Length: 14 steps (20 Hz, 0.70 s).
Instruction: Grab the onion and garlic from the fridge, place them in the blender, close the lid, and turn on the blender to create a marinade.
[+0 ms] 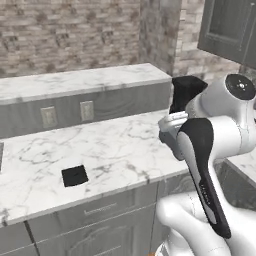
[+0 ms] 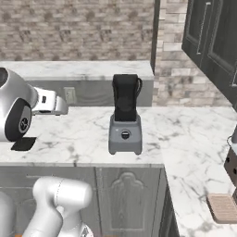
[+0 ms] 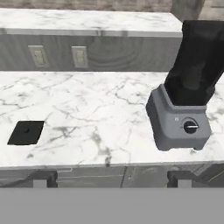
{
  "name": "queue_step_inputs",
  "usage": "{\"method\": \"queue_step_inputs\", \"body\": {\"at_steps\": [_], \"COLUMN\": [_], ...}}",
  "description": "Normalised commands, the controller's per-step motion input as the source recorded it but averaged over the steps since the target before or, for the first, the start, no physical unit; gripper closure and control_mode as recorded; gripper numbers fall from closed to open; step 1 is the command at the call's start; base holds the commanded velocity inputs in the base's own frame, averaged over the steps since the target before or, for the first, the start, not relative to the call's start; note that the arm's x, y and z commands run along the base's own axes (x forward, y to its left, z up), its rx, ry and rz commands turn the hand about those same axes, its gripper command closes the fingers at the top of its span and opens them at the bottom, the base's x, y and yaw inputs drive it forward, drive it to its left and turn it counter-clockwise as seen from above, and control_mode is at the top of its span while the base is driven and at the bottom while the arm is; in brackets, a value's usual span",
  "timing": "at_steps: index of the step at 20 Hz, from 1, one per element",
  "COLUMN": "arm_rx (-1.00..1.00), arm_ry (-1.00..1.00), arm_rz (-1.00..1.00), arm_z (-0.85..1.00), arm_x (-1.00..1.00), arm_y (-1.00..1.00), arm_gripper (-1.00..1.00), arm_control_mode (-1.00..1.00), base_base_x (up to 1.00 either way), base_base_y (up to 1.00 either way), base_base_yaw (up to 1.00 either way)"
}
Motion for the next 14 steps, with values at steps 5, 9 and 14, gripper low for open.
{"method": "queue_step_inputs", "body": {"at_steps": [5,9,14], "arm_rx": [0.00,0.00,0.00], "arm_ry": [0.00,0.00,0.00], "arm_rz": [0.00,0.00,0.00], "arm_z": [0.00,0.00,0.00], "arm_x": [0.00,0.00,0.00], "arm_y": [0.00,0.00,0.00], "arm_gripper": [-1.00,-1.00,-1.00], "arm_control_mode": [1.00,1.00,1.00], "base_base_x": [-0.59,-0.32,-0.29], "base_base_y": [0.71,0.70,0.63], "base_base_yaw": [0.84,0.95,0.98]}}
